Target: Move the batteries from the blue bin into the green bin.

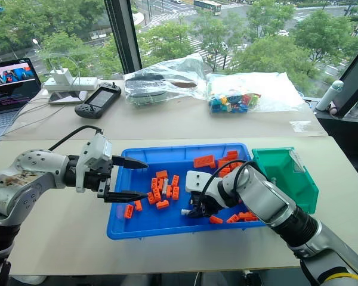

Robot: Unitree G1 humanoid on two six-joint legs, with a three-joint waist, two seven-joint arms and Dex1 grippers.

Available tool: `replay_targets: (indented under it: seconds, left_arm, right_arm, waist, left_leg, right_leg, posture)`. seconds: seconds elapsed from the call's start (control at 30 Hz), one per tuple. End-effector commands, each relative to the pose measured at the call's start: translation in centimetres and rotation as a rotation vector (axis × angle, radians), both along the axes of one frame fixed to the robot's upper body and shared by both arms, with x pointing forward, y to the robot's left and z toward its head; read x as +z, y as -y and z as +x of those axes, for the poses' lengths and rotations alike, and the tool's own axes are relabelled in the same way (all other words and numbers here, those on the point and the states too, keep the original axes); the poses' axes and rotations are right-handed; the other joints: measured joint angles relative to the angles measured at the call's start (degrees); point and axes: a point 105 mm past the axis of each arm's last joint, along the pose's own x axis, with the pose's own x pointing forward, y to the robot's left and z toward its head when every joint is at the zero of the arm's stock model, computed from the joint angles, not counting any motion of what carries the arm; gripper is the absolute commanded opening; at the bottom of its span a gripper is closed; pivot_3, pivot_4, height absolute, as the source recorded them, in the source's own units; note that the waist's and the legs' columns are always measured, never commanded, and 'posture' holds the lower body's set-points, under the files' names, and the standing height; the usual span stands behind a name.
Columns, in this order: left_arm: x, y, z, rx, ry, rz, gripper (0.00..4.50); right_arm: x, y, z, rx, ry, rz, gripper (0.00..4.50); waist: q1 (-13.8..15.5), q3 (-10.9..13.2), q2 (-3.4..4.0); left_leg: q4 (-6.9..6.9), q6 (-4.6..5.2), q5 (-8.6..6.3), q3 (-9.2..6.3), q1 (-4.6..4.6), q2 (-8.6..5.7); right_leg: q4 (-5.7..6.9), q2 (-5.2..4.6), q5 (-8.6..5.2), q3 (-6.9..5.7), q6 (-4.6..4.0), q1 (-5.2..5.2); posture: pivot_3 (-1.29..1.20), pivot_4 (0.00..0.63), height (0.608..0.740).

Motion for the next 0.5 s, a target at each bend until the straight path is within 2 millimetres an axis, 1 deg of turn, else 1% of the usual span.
replay_targets:
  seconds: [0.03, 0.1, 0.13, 0.2, 0.3, 0.33, 0.37, 0.4, 0.47, 0.5]
  left_arm:
    - [0.9, 0.0, -0.5, -0.033, 0.038, 0.009, 4.50]
    - [1.2, 0.0, -0.5, -0.041, 0.043, 0.001, 4.50]
    - [1.4, 0.1, -0.5, -0.047, 0.050, -0.008, 4.50]
    - [1.7, 0.2, -0.5, -0.056, 0.057, -0.019, 4.50]
    - [2.4, 0.6, -0.4, -0.071, 0.078, -0.063, 4.50]
    - [2.5, 0.7, -0.4, -0.074, 0.081, -0.072, 4.50]
    - [2.7, 0.8, -0.4, -0.079, 0.084, -0.082, 4.50]
    - [2.8, 1.0, -0.4, -0.086, 0.090, -0.087, 4.50]
    - [3.2, 1.6, -0.5, -0.111, 0.093, -0.124, 4.50]
    - [3.3, 1.8, -0.5, -0.118, 0.092, -0.137, 4.50]
  right_arm:
    - [1.7, 0.3, 0.6, -0.012, 0.054, 0.021, 0.33]
    - [2.6, 0.3, 0.7, -0.014, 0.069, 0.038, 0.25]
    - [3.6, 0.4, 0.7, -0.020, 0.078, 0.056, 0.25]
    - [4.7, 0.6, 0.8, -0.029, 0.087, 0.077, 0.25]
    - [6.9, 2.0, 1.3, -0.083, 0.113, 0.105, 0.25]
    - [7.3, 2.3, 1.4, -0.096, 0.120, 0.107, 0.25]
    - [7.9, 3.0, 1.6, -0.120, 0.132, 0.104, 0.25]
    - [8.5, 4.2, 2.0, -0.158, 0.152, 0.089, 0.25]
    - [10.0, 7.5, 3.1, -0.272, 0.214, 0.046, 0.25]
    - [10.5, 8.6, 3.3, -0.306, 0.233, 0.033, 0.25]
  waist:
    - [0.00, 0.00, 0.00]
    - [0.00, 0.00, 0.00]
    - [0.01, 0.00, 0.00]
    - [0.03, 0.00, 0.00]
    - [0.29, 0.00, 0.00]
    - [0.43, 0.00, 0.00]
    - [0.49, 0.00, 0.00]
    - [0.61, 0.00, 0.00]
    - [0.94, 0.00, 0.00]
    - [1.17, 0.01, -0.01]
  left_leg:
    - [0.00, 0.00, 0.00, 0.00, 0.00, 0.00]
    - [0.00, 0.00, 0.00, 0.01, 0.00, -0.01]
    - [0.00, 0.00, 0.00, 0.01, 0.00, -0.01]
    - [0.00, 0.00, 0.00, 0.01, -0.01, -0.01]
    - [0.00, 0.00, 0.00, 0.01, -0.01, 0.00]
    - [0.00, 0.00, 0.00, 0.00, -0.01, -0.01]
    - [0.01, 0.00, 0.00, 0.02, -0.01, -0.02]
    - [0.01, 0.00, 0.00, 0.02, -0.01, -0.02]
    - [0.01, 0.00, 0.00, 0.03, -0.01, -0.03]
    - [0.02, 0.00, 0.00, 0.03, -0.02, -0.05]
  right_leg:
    - [0.00, 0.00, 0.00, 0.00, 0.00, 0.00]
    - [0.00, -0.01, 0.00, 0.00, 0.00, 0.00]
    - [0.00, -0.01, 0.00, 0.00, 0.00, 0.00]
    - [0.00, -0.01, 0.00, 0.00, 0.00, -0.01]
    - [0.00, -0.01, 0.00, 0.00, 0.00, 0.00]
    - [0.00, -0.02, 0.00, -0.01, 0.00, 0.02]
    - [-0.01, -0.04, 0.00, -0.01, 0.00, 0.02]
    - [-0.01, -0.03, 0.00, 0.00, 0.00, 0.03]
    - [-0.01, -0.04, 0.00, 0.00, 0.00, 0.02]
    - [-0.04, -0.06, 0.00, 0.00, 0.00, 0.03]
  posture:
    - [0.00, 0.150, 0.725]
    - [0.00, 0.150, 0.725]
    - [0.00, 0.150, 0.725]
    - [0.00, 0.150, 0.725]
    - [0.00, 0.150, 0.725]
    - [0.00, 0.150, 0.725]
    - [0.00, 0.150, 0.725]
    - [0.00, 0.150, 0.725]
    - [0.00, 0.150, 0.725]
    - [0.00, 0.150, 0.725]
